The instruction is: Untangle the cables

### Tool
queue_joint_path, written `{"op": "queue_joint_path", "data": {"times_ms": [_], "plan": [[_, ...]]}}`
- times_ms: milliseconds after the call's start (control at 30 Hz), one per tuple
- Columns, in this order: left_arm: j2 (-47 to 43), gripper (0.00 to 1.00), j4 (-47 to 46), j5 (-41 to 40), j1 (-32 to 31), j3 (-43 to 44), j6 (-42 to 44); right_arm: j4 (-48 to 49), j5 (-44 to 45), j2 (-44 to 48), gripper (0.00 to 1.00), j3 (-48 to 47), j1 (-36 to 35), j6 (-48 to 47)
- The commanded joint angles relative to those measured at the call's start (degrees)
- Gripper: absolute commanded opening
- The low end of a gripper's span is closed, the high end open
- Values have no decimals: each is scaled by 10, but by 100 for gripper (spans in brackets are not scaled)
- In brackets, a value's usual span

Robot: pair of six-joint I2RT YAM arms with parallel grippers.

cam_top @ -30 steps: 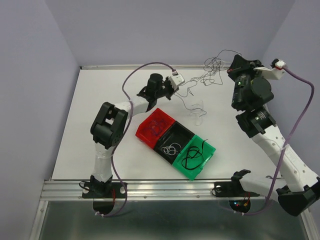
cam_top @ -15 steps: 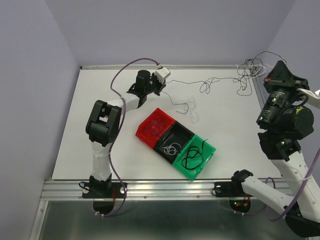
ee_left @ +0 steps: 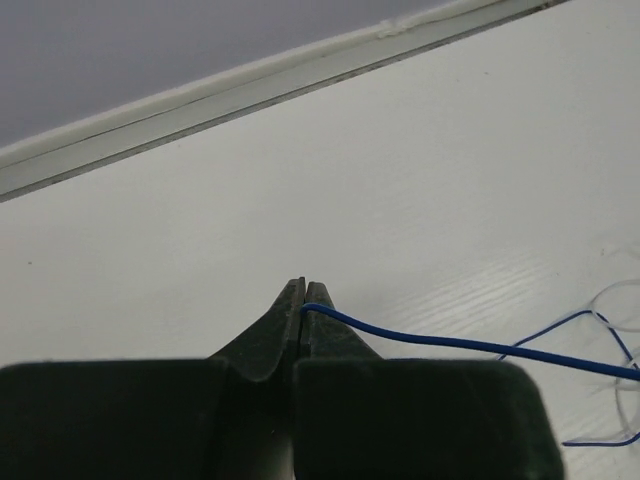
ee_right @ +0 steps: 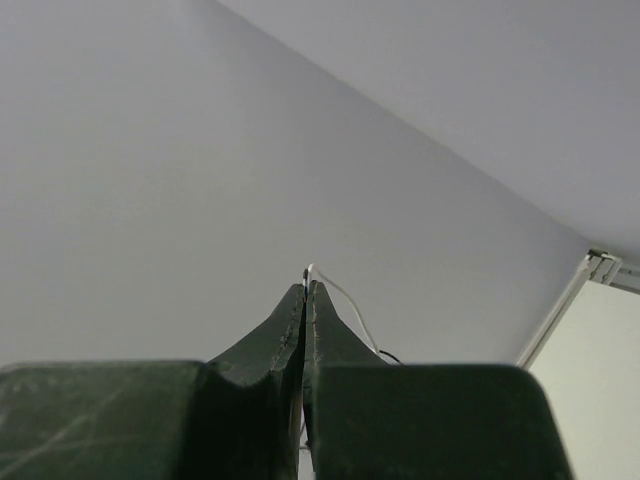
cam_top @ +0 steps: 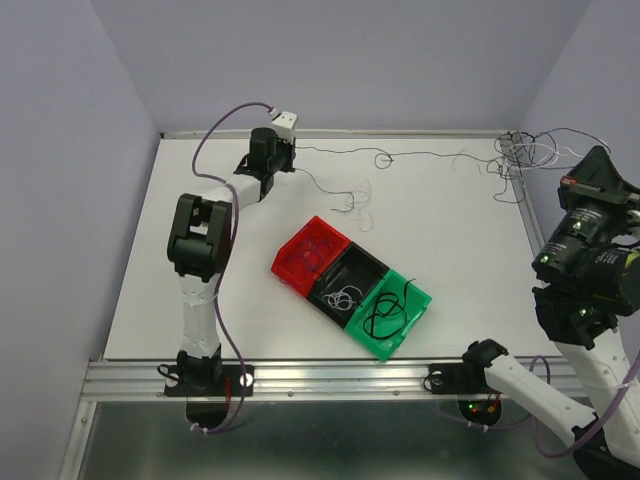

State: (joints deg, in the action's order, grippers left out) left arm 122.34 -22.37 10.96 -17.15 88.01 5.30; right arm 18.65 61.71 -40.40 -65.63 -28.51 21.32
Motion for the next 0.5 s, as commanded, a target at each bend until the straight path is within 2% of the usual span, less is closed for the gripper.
{"op": "queue_joint_path", "data": {"times_ms": [0, 200, 267, 367, 467], "plan": [[-34, 0, -50, -35, 26, -13, -78, 42, 40, 3, 0, 10, 2, -6], [-31, 0, -49, -40, 38, -9, -93, 45, 24, -20, 0, 9, 2, -10], [-35, 0, -49, -18, 44, -6, -93, 46, -5, -27, 1, 9, 2, -13], [-63, 0, -59, 53, 48, -11, -68, 33, -63, -68, 1, -5, 2, -27], [-108, 0, -59, 131, 48, -30, -57, 12, -112, -132, 0, -13, 1, 5]]}}
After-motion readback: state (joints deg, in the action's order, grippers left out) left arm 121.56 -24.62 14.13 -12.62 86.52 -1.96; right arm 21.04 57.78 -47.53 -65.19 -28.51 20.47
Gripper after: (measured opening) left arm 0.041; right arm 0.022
